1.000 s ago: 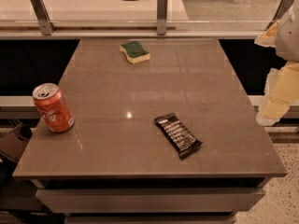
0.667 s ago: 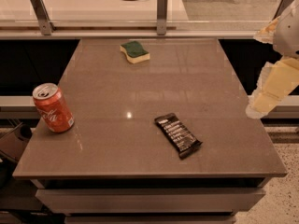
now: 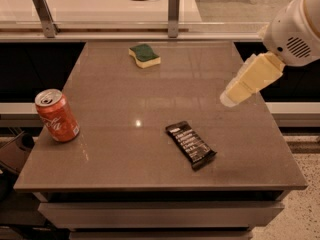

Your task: Pick sponge

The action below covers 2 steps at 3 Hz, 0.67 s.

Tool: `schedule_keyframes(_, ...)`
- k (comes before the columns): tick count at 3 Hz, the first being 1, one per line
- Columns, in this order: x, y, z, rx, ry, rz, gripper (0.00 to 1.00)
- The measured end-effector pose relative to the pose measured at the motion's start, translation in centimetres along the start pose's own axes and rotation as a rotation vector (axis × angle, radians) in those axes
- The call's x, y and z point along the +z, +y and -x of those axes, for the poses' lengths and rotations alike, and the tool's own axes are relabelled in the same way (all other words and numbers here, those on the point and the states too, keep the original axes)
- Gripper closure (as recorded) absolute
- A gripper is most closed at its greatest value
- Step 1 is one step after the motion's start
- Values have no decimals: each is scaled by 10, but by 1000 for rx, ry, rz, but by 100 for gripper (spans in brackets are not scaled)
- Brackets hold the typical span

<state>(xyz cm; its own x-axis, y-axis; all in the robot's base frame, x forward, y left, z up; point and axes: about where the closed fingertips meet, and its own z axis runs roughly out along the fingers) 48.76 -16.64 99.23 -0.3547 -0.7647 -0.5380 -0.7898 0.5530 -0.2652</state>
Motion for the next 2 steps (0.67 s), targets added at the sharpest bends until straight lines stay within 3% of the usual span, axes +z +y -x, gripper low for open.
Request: schedule_keyframes(2, 51, -9, 52, 159, -180, -49, 0)
